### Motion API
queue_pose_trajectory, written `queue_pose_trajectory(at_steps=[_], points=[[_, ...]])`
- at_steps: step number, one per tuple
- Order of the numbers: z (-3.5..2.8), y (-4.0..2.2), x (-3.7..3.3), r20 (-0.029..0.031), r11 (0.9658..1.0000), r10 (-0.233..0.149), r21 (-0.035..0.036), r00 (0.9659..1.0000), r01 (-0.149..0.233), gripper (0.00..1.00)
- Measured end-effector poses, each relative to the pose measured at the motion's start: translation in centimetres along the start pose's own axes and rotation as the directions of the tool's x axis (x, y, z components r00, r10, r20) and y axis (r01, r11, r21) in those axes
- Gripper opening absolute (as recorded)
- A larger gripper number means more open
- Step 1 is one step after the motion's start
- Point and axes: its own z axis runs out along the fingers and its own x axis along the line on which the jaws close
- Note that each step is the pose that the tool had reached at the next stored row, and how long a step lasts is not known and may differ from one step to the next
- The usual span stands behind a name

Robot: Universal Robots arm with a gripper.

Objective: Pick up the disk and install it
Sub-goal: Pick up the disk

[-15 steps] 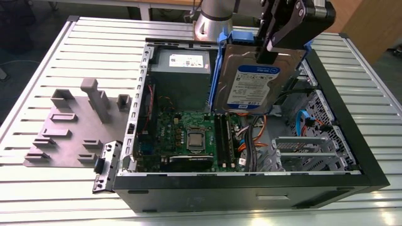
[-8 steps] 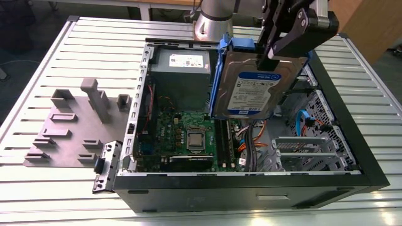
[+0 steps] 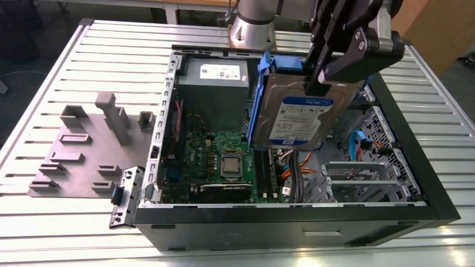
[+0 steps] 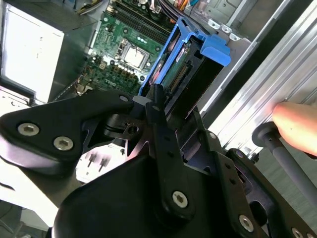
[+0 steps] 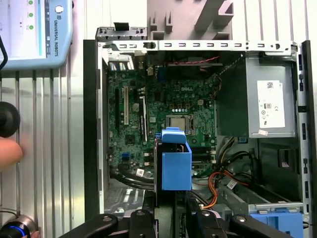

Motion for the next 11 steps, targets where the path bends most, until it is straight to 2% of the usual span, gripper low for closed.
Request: queue_pose_trajectory(at_steps=[11], points=[[0.55,-0.14,2.16,0.0001,1.0000,0.000,0.0000,1.0000,0.000,0.35]])
